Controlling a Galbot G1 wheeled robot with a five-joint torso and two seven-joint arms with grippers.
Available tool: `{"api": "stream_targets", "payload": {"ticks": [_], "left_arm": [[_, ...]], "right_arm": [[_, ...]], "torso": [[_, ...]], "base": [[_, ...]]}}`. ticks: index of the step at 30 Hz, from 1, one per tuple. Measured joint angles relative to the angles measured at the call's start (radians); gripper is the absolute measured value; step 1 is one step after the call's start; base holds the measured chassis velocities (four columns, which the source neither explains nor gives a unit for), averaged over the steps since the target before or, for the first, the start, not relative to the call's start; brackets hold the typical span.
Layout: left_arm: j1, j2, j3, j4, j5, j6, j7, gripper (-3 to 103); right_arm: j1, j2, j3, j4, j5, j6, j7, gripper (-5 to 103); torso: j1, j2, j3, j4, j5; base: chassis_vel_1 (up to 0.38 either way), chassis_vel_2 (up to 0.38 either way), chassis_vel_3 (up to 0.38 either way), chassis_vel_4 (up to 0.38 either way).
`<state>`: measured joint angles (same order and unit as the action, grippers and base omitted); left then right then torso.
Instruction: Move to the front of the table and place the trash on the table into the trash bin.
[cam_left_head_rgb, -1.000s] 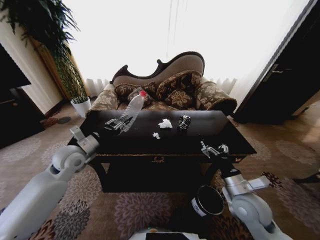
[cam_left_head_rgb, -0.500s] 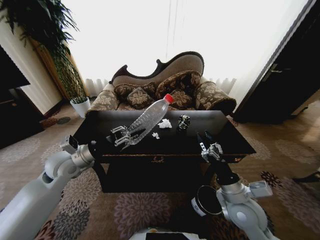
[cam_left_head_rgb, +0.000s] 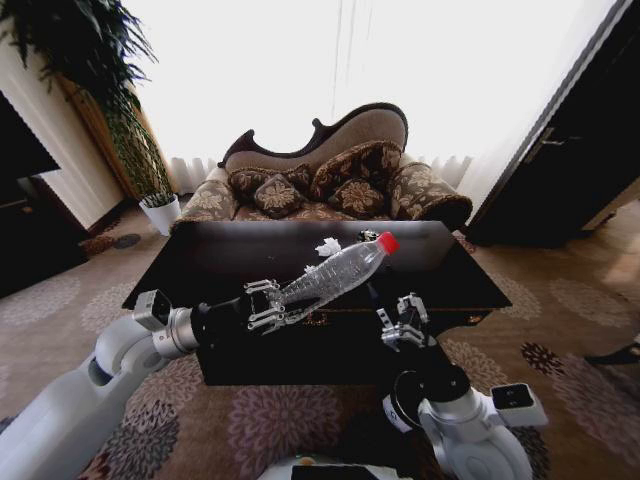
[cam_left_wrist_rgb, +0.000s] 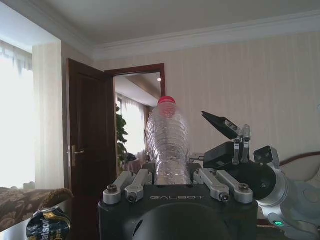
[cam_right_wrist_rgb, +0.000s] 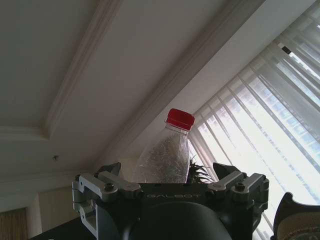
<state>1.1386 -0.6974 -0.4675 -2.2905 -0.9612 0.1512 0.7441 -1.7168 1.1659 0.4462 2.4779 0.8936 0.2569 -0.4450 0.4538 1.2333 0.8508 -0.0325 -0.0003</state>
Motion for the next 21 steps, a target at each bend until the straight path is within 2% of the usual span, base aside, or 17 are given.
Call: {"api": "stream_targets", "payload": {"ticks": [13, 14, 16, 19, 21], "left_arm": [[-0.009, -0.015, 0.105, 0.008, 0.070, 0.004, 0.009, 30], [-0.011, -0.016, 0.109, 0.010, 0.072, 0.004, 0.009, 30], [-0.016, -0.015, 0.111, 0.011, 0.072, 0.004, 0.010, 30], [-0.019, -0.014, 0.111, 0.011, 0.070, 0.004, 0.013, 30], [-0.021, -0.014, 0.111, 0.012, 0.069, 0.004, 0.014, 30]], "right_arm": [[-0.017, 0.053, -0.030, -0.005, -0.083, 0.000, -0.016, 100], [-0.018, 0.055, -0.031, -0.006, -0.085, 0.001, -0.016, 103], [-0.019, 0.055, -0.028, -0.011, -0.085, 0.004, -0.022, 95], [-0.018, 0.054, -0.028, -0.014, -0.085, 0.005, -0.026, 90], [-0.016, 0.056, -0.031, -0.016, -0.085, 0.006, -0.027, 79]], "torso": [[0.000, 0.000, 0.000, 0.0000, -0.0001], [0.000, 0.000, 0.000, 0.0000, 0.0000], [0.000, 0.000, 0.000, 0.0000, 0.0000], [0.000, 0.000, 0.000, 0.0000, 0.0000], [0.000, 0.000, 0.000, 0.0001, 0.0001]], "base": [[0.000, 0.000, 0.000, 0.000], [0.000, 0.000, 0.000, 0.000], [0.000, 0.000, 0.000, 0.000], [0.000, 0.000, 0.000, 0.000], [0.000, 0.000, 0.000, 0.000]]}}
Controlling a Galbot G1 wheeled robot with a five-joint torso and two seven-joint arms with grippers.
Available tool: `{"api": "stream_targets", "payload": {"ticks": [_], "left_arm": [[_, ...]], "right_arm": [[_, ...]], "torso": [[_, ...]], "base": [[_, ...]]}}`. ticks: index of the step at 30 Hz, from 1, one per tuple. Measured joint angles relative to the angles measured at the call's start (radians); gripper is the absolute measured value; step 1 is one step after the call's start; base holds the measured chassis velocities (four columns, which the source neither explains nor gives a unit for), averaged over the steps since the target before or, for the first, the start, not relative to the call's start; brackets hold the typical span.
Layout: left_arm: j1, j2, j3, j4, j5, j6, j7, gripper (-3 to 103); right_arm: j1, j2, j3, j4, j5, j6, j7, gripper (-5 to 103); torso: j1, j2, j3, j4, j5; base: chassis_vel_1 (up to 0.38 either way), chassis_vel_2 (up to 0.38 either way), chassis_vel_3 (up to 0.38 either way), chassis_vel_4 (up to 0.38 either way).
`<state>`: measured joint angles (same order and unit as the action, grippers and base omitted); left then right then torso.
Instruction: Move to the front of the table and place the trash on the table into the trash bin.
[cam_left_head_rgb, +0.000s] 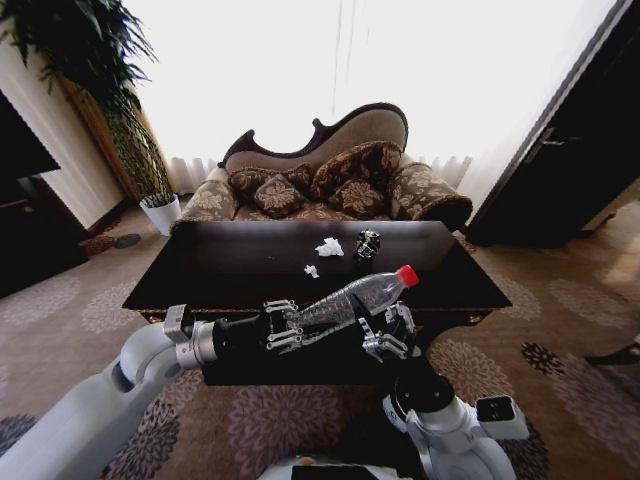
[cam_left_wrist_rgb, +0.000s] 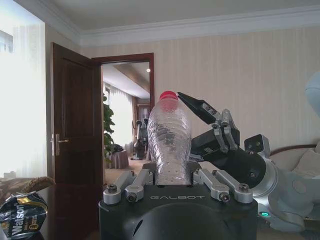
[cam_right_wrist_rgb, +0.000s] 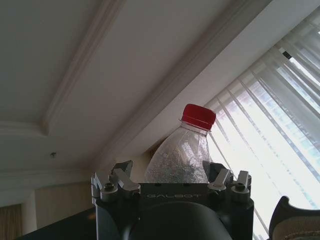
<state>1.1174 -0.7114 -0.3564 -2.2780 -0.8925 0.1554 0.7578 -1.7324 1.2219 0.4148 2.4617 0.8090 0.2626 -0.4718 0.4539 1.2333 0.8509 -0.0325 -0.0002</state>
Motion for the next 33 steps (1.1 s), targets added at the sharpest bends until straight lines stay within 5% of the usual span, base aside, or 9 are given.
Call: {"api": "stream_targets", "payload": {"ticks": [10, 23, 33], "left_arm": [[-0.010, -0.001, 0.009, 0.004, -0.002, 0.005, 0.003, 29], [0.010, -0.008, -0.020, -0.006, -0.002, 0.013, 0.004, 27], [0.115, -0.028, -0.141, -0.035, -0.026, 0.014, -0.003, 64]], "right_arm": [[0.001, 0.009, -0.013, -0.007, -0.014, 0.002, -0.014, 46], [-0.006, 0.009, -0.001, -0.004, -0.012, 0.008, -0.032, 36], [0.003, -0.007, 0.032, -0.034, 0.000, 0.024, -0.035, 24]], "torso": [[0.000, 0.000, 0.000, 0.0000, 0.0000], [0.000, 0.000, 0.000, -0.0001, 0.0000], [0.000, 0.000, 0.000, 0.0000, 0.0000]], "base": [[0.000, 0.000, 0.000, 0.000], [0.000, 0.000, 0.000, 0.000], [0.000, 0.000, 0.000, 0.000]]}}
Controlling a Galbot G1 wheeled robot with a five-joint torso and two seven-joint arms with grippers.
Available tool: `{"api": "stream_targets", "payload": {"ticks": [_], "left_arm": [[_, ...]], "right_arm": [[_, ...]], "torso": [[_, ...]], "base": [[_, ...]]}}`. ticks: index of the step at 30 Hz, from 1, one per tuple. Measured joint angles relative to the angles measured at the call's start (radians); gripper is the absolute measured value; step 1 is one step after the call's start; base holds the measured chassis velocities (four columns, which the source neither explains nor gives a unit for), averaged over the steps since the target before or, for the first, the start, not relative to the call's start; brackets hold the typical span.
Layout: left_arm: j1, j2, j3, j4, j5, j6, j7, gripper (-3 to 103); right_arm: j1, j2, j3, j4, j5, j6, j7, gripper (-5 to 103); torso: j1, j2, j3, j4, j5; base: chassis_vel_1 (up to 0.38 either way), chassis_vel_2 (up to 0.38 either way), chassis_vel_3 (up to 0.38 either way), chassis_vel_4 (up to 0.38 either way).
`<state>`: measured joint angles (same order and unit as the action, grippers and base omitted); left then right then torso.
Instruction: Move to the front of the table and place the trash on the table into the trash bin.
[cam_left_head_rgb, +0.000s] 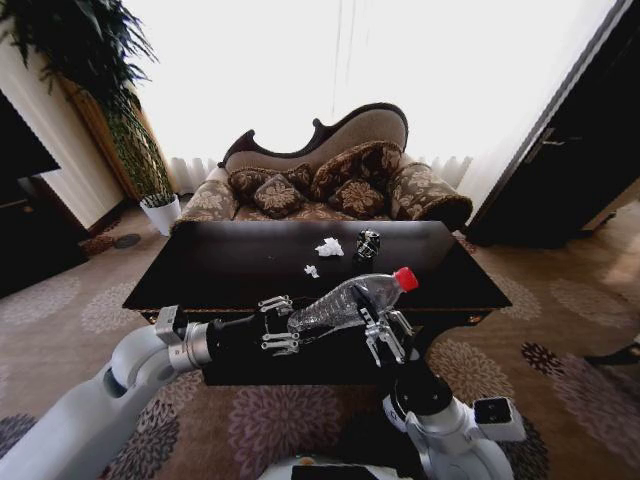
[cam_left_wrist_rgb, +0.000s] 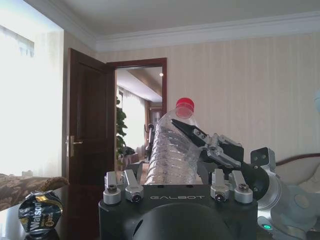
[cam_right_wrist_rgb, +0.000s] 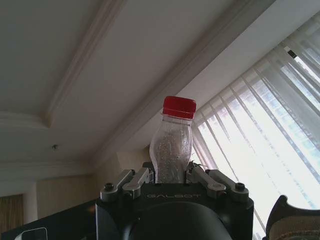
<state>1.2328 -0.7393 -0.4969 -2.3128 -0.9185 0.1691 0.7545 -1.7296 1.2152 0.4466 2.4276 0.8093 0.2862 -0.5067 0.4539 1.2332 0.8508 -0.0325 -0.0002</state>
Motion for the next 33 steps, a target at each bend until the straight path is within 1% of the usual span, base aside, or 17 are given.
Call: {"api": "stream_targets", "payload": {"ticks": [2, 4, 8, 9, 10, 11, 12, 14, 15, 16, 17, 18, 19, 20, 23, 30, 33], "left_arm": [[0.039, -0.009, -0.044, -0.003, -0.005, -0.002, 0.005, 76], [0.057, -0.017, -0.066, -0.003, -0.005, -0.004, 0.009, 76], [0.121, -0.071, -0.165, 0.011, -0.013, -0.011, 0.014, 96], [0.121, -0.071, -0.165, 0.011, -0.013, -0.011, 0.014, 96], [0.136, -0.096, -0.201, 0.015, -0.018, -0.010, -0.011, 98], [0.150, -0.122, -0.237, 0.018, -0.025, -0.003, -0.060, 100], [0.150, -0.122, -0.237, 0.018, -0.025, -0.003, -0.060, 100], [0.165, -0.169, -0.291, 0.025, -0.038, 0.017, -0.200, 100], [0.165, -0.169, -0.291, 0.025, -0.038, 0.017, -0.200, 100], [0.169, -0.183, -0.306, 0.029, -0.036, 0.025, -0.260, 100], [0.170, -0.189, -0.314, 0.031, -0.033, 0.029, -0.287, 100], [0.175, -0.209, -0.335, 0.036, -0.020, 0.040, -0.355, 100], [0.179, -0.230, -0.355, 0.037, -0.010, 0.050, -0.395, 100], [0.179, -0.230, -0.355, 0.037, -0.010, 0.050, -0.395, 100], [0.189, -0.296, -0.405, 0.032, 0.010, 0.072, -0.437, 100], [0.212, -0.373, -0.472, 0.009, 0.029, 0.086, -0.416, 100], [0.227, -0.399, -0.519, 0.003, 0.039, 0.086, -0.403, 100]], "right_arm": [[0.004, -0.001, 0.016, -0.013, 0.006, 0.006, 0.000, 22], [0.007, -0.001, 0.024, -0.018, 0.008, 0.010, 0.000, 22], [0.024, -0.017, 0.073, -0.039, 0.028, 0.019, 0.000, 22], [0.024, -0.017, 0.073, -0.039, 0.028, 0.019, 0.000, 22], [0.030, -0.026, 0.091, -0.042, 0.036, 0.023, 0.000, 22], [0.033, -0.037, 0.113, -0.044, 0.039, 0.028, 0.000, 22], [0.033, -0.037, 0.113, -0.044, 0.039, 0.028, 0.000, 22], [0.020, -0.045, 0.148, -0.039, 0.033, 0.033, 0.008, 22], [0.020, -0.045, 0.148, -0.039, 0.033, 0.033, 0.008, 22], [0.007, -0.045, 0.157, -0.032, 0.027, 0.038, 0.017, 22], [0.001, -0.045, 0.160, -0.029, 0.024, 0.039, 0.023, 22], [-0.022, -0.042, 0.173, -0.015, 0.010, 0.045, 0.046, 22], [-0.035, -0.038, 0.186, -0.006, -0.005, 0.047, 0.064, 22], [-0.035, -0.038, 0.186, -0.006, -0.005, 0.047, 0.064, 22], [-0.055, -0.017, 0.257, 0.016, -0.066, 0.035, 0.122, 22], [-0.085, 0.025, 0.370, 0.004, -0.116, 0.015, 0.195, 22], [-0.079, 0.027, 0.411, -0.055, -0.183, 0.009, 0.238, 22]], "torso": [[0.000, 0.000, 0.000, 0.0000, 0.0001], [0.000, 0.000, 0.000, 0.0000, 0.0001], [0.000, 0.000, 0.000, 0.0000, 0.0000], [0.000, 0.000, 0.000, 0.0000, 0.0000], [0.000, 0.000, 0.000, 0.0000, 0.0000], [0.000, 0.000, 0.000, 0.0001, 0.0001], [0.000, 0.000, 0.000, 0.0001, 0.0001], [0.000, 0.000, 0.000, 0.0002, 0.0000], [0.000, 0.000, 0.000, 0.0002, 0.0000], [0.000, 0.000, 0.000, 0.0001, 0.0000], [0.000, 0.000, 0.000, 0.0000, 0.0000], [0.000, 0.000, 0.000, -0.0001, 0.0001], [0.000, 0.000, 0.000, -0.0002, -0.0001], [0.000, 0.000, 0.000, -0.0002, -0.0001], [0.000, 0.000, 0.000, 0.0001, 0.0000], [0.000, 0.000, 0.000, -0.0002, 0.0000], [0.000, 0.000, 0.000, 0.0001, 0.0002]], "base": [[0.000, 0.000, 0.000, 0.000], [0.000, 0.000, 0.000, 0.000], [0.000, 0.000, 0.000, 0.000], [0.000, 0.000, 0.000, 0.000], [0.000, 0.000, 0.000, 0.000], [0.000, 0.000, 0.000, 0.000], [0.000, 0.000, 0.000, 0.000], [0.000, 0.000, 0.000, 0.000], [0.000, 0.000, 0.000, 0.000], [0.000, 0.000, 0.000, 0.000], [0.000, 0.000, 0.000, 0.000], [0.000, 0.000, 0.000, 0.000], [0.000, 0.000, 0.000, 0.000], [0.000, 0.000, 0.000, 0.000], [0.000, 0.000, 0.000, 0.000], [0.000, 0.000, 0.000, 0.000], [0.000, 0.000, 0.000, 0.000]]}}
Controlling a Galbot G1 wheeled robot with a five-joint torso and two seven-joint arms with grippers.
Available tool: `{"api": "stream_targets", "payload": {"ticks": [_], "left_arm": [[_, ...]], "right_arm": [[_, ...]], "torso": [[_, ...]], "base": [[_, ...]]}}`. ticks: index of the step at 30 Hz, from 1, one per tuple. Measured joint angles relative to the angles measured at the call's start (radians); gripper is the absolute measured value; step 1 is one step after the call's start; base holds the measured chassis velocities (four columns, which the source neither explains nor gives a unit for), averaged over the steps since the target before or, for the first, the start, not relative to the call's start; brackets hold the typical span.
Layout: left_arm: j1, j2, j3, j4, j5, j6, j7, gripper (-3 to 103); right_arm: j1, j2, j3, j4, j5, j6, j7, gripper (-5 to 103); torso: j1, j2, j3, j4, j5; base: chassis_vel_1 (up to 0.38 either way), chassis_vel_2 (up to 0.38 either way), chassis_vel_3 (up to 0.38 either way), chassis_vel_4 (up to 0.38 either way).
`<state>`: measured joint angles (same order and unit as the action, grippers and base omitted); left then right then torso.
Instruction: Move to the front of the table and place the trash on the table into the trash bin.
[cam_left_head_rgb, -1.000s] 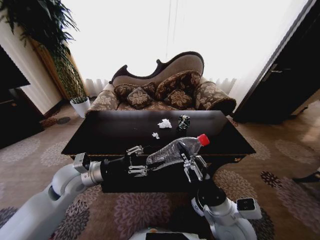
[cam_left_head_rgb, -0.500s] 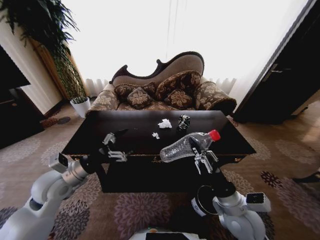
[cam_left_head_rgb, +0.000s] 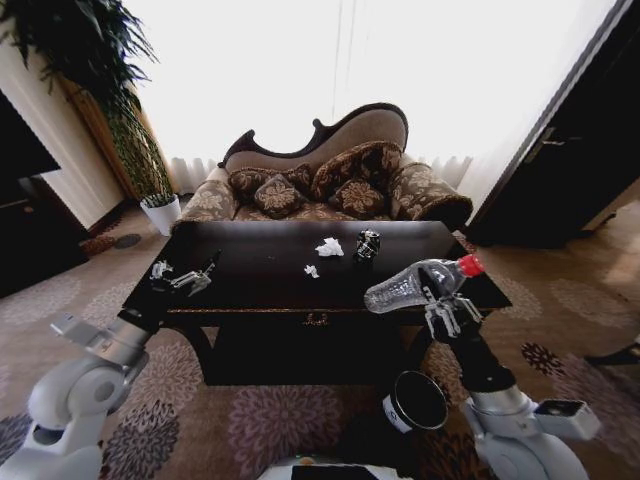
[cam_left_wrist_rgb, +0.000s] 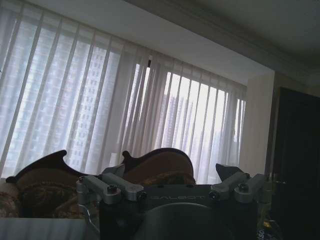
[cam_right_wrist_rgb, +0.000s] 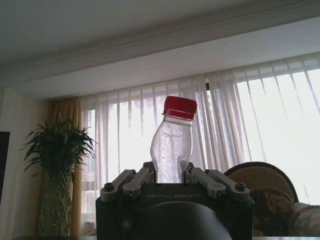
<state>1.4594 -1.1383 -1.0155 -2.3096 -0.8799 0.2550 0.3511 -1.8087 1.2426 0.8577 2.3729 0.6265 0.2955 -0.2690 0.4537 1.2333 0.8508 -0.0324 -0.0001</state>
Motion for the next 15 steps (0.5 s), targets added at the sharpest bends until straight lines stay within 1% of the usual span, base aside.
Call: {"api": "stream_targets", "payload": {"ticks": [1, 2, 5, 6, 8, 11, 12, 15], "left_arm": [[0.001, -0.006, -0.013, 0.000, 0.001, 0.000, 0.003, 100], [0.001, -0.006, -0.013, 0.000, 0.001, 0.000, 0.003, 100], [0.006, -0.029, -0.052, 0.002, 0.000, 0.000, 0.006, 100], [0.008, -0.034, -0.060, 0.005, 0.000, 0.000, 0.006, 100], [0.007, -0.037, -0.061, 0.009, 0.000, 0.000, 0.007, 100], [-0.014, -0.039, -0.045, 0.037, 0.006, -0.001, 0.008, 100], [-0.014, -0.039, -0.045, 0.037, 0.006, -0.001, 0.008, 100], [-0.045, -0.034, -0.029, 0.069, 0.007, -0.002, 0.010, 100]], "right_arm": [[0.004, 0.003, 0.018, -0.019, -0.022, -0.002, 0.006, 22], [0.004, 0.003, 0.018, -0.019, -0.022, -0.002, 0.006, 22], [0.015, 0.008, 0.065, -0.072, -0.055, -0.028, 0.029, 22], [0.014, 0.007, 0.074, -0.087, -0.063, -0.031, 0.034, 22], [0.010, 0.008, 0.082, -0.097, -0.071, -0.031, 0.037, 22], [-0.005, 0.030, 0.117, -0.136, -0.128, -0.006, 0.041, 22], [-0.005, 0.030, 0.117, -0.136, -0.128, -0.006, 0.041, 22], [-0.005, 0.054, 0.130, -0.201, -0.220, 0.020, 0.041, 22]], "torso": [[0.000, 0.000, 0.000, 0.0001, 0.0000], [0.000, 0.000, 0.000, 0.0001, 0.0000], [0.000, 0.000, 0.000, -0.0004, 0.0000], [0.000, 0.000, 0.000, 0.0003, 0.0001], [0.000, 0.000, 0.000, 0.0003, 0.0001], [0.000, 0.000, 0.000, -0.0003, -0.0003], [0.000, 0.000, 0.000, -0.0003, -0.0003], [0.000, 0.000, 0.000, -0.0002, -0.0003]], "base": [[0.000, 0.000, 0.000, 0.000], [0.000, 0.000, 0.000, 0.000], [0.000, 0.000, 0.000, 0.000], [0.000, 0.000, 0.000, 0.000], [0.000, 0.000, 0.000, 0.000], [0.000, 0.000, 0.000, 0.000], [0.000, 0.000, 0.000, 0.000], [0.000, 0.000, 0.000, 0.000]]}}
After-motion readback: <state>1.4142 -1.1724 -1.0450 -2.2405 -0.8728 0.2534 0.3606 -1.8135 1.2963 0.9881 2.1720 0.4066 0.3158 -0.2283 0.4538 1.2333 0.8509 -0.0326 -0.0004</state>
